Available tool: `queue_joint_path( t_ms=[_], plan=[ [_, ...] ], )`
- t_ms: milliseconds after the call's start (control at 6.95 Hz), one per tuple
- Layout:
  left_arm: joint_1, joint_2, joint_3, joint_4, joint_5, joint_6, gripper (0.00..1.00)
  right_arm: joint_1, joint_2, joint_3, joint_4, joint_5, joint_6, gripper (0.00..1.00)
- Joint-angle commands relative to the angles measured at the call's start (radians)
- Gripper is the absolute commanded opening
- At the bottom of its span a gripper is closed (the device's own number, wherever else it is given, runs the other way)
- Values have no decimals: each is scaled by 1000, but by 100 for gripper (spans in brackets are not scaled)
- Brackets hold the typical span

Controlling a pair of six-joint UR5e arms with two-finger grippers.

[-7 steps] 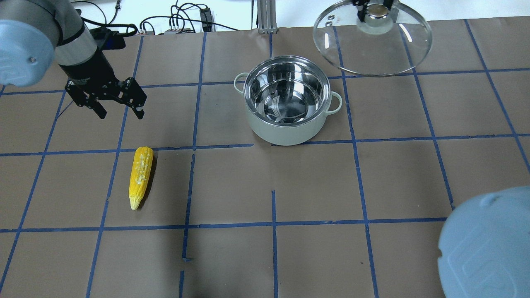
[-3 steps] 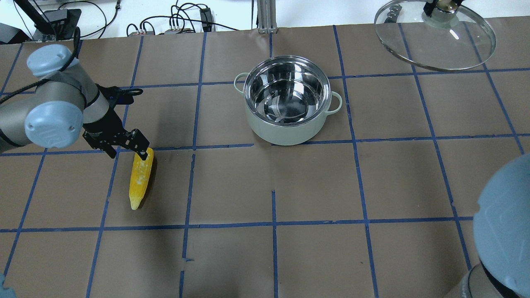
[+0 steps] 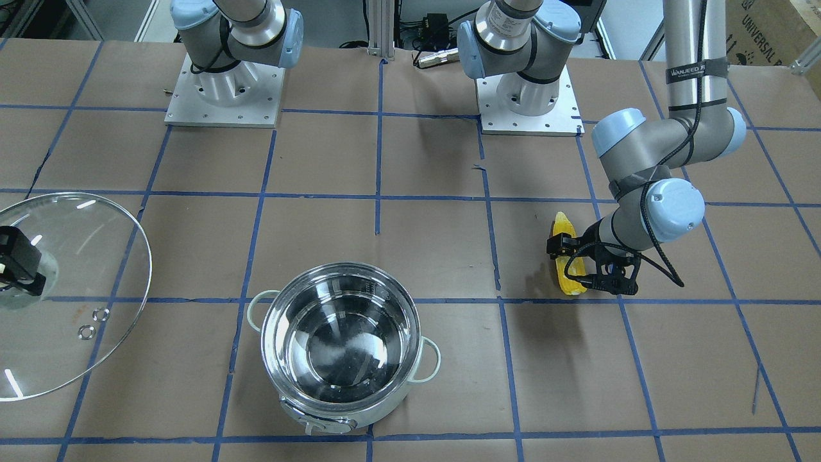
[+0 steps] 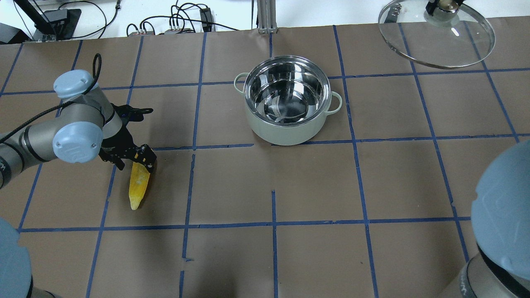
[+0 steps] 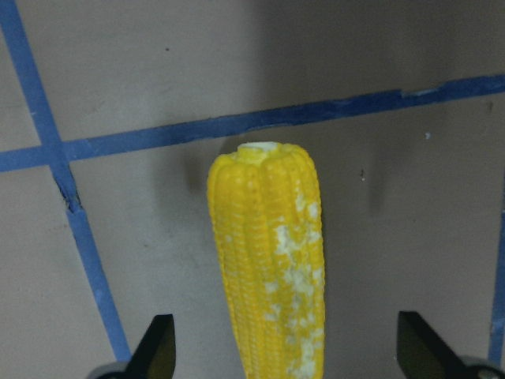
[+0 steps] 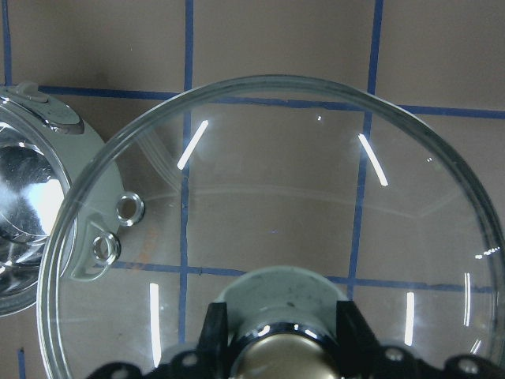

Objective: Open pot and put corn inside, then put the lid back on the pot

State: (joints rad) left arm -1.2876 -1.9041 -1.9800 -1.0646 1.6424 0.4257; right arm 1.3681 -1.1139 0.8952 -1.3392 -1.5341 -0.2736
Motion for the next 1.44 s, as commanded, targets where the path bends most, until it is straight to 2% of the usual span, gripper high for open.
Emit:
queue_joint_path(
  t_ms=[0,144,288,432,576,720,864,1008,1295],
  plan=[
    [-7,-27,6,34,27,7,45,0,5,2,-38,-4,-6,11],
    [-15,-29,7,32,25,10,23,2,8,13,-61,-15,-7,11],
    [-19,-14,16,23,4,-2,19,3,12,22,-78,-32,-4,11],
    [-24,12,51,-30,-37,-16,19,3,14,22,-81,-34,-3,11],
    [-68,26,125,-114,-36,-56,15,5,13,22,-80,-37,-3,11],
    [-140,25,194,-130,-47,-76,14,5,14,22,-80,-37,-3,11],
    [-204,16,249,-136,-115,-193,14,5,14,22,-80,-35,-1,11],
    [-260,1,333,-188,-148,-285,14,5,16,24,-78,-34,-3,11],
    [-387,-93,581,-291,-188,-475,14,5,14,22,-78,-34,-1,11]
  ],
)
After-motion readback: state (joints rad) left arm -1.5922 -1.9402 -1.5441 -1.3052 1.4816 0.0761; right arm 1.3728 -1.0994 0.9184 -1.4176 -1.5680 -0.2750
